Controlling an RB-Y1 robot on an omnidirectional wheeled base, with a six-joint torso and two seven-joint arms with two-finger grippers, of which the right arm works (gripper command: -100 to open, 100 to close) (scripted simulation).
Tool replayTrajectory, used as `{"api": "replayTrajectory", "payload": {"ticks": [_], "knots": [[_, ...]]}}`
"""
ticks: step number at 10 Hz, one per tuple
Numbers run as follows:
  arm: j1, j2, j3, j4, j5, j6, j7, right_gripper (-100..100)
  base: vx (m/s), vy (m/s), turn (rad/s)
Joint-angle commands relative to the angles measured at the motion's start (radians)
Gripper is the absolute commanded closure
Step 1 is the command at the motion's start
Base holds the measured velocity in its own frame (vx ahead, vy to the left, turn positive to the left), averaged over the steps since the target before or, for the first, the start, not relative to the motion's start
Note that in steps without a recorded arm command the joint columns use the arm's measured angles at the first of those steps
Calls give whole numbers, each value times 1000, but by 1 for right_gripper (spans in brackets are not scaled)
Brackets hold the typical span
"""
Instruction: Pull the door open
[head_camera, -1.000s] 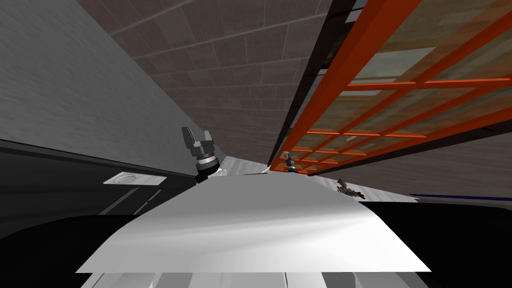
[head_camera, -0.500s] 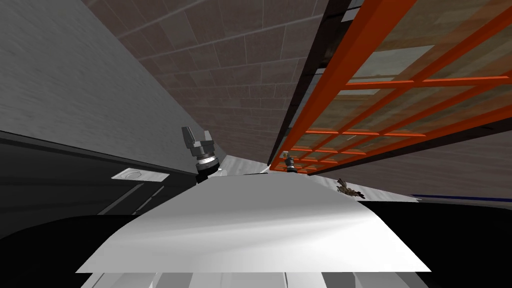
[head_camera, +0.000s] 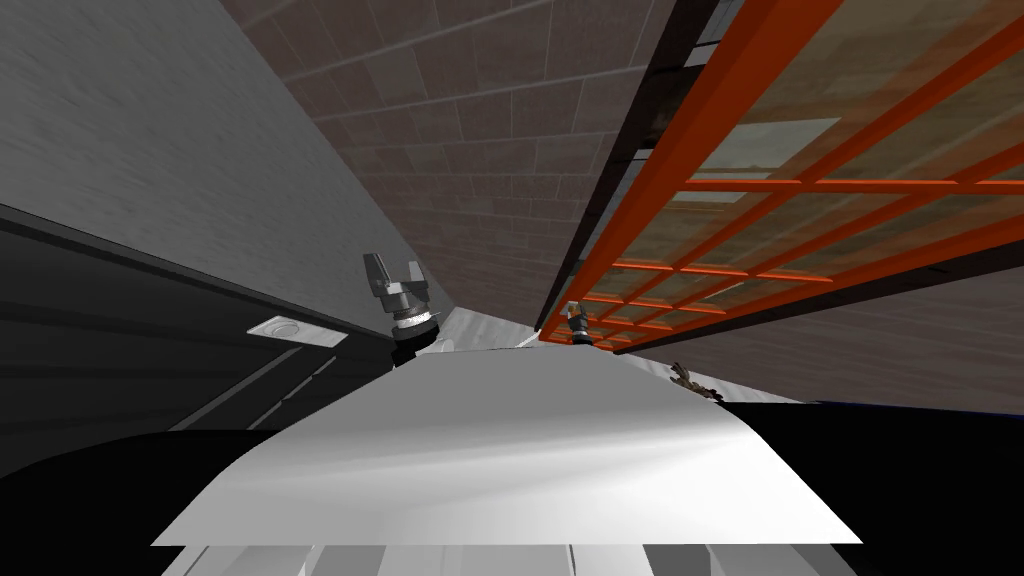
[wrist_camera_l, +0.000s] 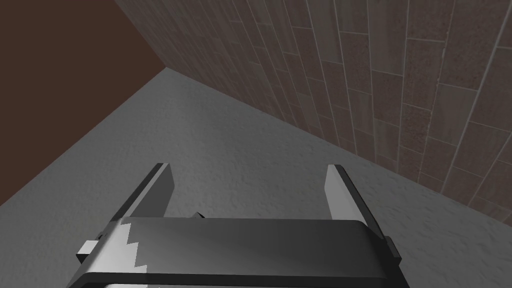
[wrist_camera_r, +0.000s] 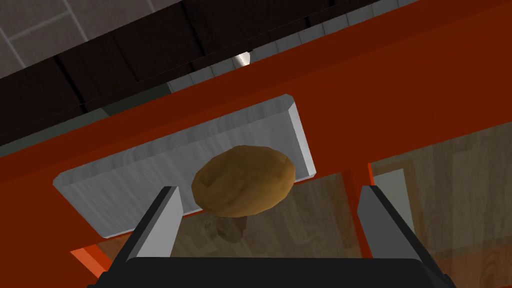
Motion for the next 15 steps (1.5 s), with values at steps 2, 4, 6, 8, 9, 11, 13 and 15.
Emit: {"api": "replayTrajectory", "payload": {"ticks": [2,4,6,8,9,11,13,15], "knots": [[-10,5,6,7,-19,1,-57,-100,-67,-18,44],[-12,14,14,-1,-47,11,-121,-100,-66,-18,52],[-14,19,18,-6,-62,16,-168,-100,-54,-12,41],[-15,23,23,-10,-77,21,-207,-100,-69,-17,57],[-17,28,27,-15,-93,27,-244,-100,-55,-19,34],[-18,33,32,-20,-110,33,-288,-100,-66,-31,63],[-20,39,37,-25,-127,39,-328,-100,-61,-11,38],[-23,49,47,-35,-160,51,-395,-100,-70,-19,72]]}}
